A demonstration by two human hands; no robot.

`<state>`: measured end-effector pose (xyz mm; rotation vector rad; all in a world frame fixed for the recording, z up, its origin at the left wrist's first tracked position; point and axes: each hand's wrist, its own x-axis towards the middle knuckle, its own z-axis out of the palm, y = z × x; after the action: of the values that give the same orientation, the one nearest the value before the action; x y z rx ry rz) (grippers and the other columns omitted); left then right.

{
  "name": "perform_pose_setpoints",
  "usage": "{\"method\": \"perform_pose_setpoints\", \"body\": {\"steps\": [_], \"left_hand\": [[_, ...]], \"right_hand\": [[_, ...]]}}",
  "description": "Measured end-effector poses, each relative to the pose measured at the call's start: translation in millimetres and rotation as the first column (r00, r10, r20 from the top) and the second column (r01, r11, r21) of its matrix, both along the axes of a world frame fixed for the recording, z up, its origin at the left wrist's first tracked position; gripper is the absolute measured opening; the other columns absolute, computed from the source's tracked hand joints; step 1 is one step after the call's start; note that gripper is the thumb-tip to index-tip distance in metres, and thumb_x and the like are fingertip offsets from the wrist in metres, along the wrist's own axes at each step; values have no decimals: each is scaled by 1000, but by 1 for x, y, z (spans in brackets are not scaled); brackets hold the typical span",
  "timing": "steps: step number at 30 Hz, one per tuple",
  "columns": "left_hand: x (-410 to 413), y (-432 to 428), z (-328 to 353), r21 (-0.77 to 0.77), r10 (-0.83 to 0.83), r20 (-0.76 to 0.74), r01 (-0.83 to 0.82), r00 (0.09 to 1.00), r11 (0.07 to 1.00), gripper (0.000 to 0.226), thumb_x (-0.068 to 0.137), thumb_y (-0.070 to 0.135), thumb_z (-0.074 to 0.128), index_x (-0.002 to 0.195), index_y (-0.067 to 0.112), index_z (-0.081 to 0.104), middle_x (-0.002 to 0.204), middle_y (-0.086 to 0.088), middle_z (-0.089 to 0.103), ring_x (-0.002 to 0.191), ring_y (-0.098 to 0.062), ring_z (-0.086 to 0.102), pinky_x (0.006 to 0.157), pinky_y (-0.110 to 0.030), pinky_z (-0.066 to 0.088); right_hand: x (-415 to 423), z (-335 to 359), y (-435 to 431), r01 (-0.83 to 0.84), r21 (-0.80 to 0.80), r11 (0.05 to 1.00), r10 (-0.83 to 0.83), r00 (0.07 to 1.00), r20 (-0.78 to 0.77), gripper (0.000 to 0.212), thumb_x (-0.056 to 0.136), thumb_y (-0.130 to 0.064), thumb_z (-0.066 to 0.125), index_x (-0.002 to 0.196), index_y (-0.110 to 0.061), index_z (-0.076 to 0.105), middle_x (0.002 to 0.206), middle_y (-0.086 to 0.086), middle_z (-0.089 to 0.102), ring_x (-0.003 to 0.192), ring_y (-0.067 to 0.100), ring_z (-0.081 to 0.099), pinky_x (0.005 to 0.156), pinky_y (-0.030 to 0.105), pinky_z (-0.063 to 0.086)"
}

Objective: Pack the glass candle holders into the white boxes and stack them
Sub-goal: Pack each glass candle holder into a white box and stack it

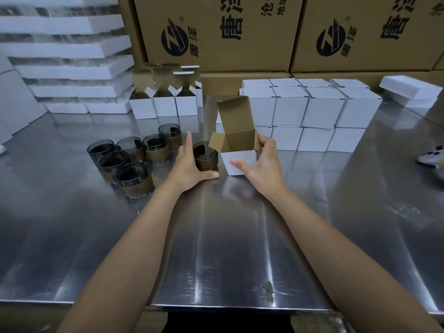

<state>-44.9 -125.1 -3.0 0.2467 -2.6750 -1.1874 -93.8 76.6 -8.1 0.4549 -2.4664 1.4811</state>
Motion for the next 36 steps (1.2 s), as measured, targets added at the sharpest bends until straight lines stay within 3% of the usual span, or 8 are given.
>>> {"method": "perform_pose_setpoints", "body": {"steps": [4, 8, 12, 17, 22, 26, 30, 36], "left_hand": [[2, -7, 2, 98, -43, 5, 43, 999, 994, 113, 76, 15, 82, 156, 17, 3, 156, -3, 32, 142, -19, 32, 115, -29, 26], [4, -1, 2, 84, 21, -61, -16, 998, 996, 81, 75, 27, 83, 140, 20, 36, 132, 2, 54, 103, -8, 53, 75, -8, 44], [7, 4, 7, 190, 138, -132, -112, 982, 975, 67, 69, 46, 83, 119, 29, 42, 110, 13, 54, 94, -1, 52, 69, -7, 37], [9, 12, 17, 310, 360, -248, -278, 899, 909, 68, 71, 57, 76, 120, 21, 46, 111, 9, 55, 102, -9, 54, 75, -14, 38], [13, 30, 27, 400, 407, -430, -234, 806, 886, 81, 72, 64, 70, 134, 22, 41, 130, 4, 54, 119, -11, 52, 100, -31, 45], [20, 48, 24, 191, 288, -583, -217, 760, 957, 93, 74, 69, 64, 148, 39, 15, 150, 12, 35, 130, -3, 37, 102, -16, 29], [17, 59, 17, -142, 130, -659, -293, 741, 946, 69, 77, 60, 65, 133, 27, 39, 120, 5, 52, 111, -9, 45, 100, -22, 27], [11, 67, 13, -68, 207, -612, -312, 763, 948, 58, 76, 54, 66, 121, 26, 45, 115, 8, 54, 106, 2, 37, 98, -37, 43]], "right_hand": [[-1, -1, 0, -6, -4, 1000, 6, 1000, 5, 84, 71, -49, 80, 133, -22, 30, 135, -6, 44, 113, 7, 49, 89, 23, 40], [-1, -1, 1, -3, -9, 1000, 4, 1000, 11, 86, 70, -51, 80, 134, -22, 31, 134, -8, 44, 109, 2, 46, 90, 23, 39], [-1, 0, 1, 7, -4, 1000, -7, 1000, 8, 87, 69, -52, 80, 134, -21, 32, 134, -7, 45, 110, 4, 48, 90, 24, 40], [-1, 0, 1, -17, -18, 1000, 17, 1000, 21, 84, 68, -50, 82, 131, -21, 35, 133, -5, 47, 116, 11, 52, 98, 35, 47], [0, -1, -1, -51, -57, 997, 53, 998, 32, 85, 63, -50, 84, 128, -23, 36, 129, -6, 49, 115, 10, 53, 100, 35, 48], [5, 0, -6, -93, -50, 994, 94, 995, 18, 93, 56, -61, 79, 129, -22, 37, 125, -9, 49, 115, 9, 53, 98, 33, 49], [10, 1, -9, -129, -50, 990, 129, 992, 1, 97, 55, -72, 71, 131, -21, 37, 122, -15, 44, 112, 0, 48, 87, 10, 40], [11, -1, -9, -147, -17, 989, 146, 988, -39, 94, 60, -71, 65, 132, -18, 37, 123, -13, 42, 109, -2, 45, 78, 6, 36]]}}
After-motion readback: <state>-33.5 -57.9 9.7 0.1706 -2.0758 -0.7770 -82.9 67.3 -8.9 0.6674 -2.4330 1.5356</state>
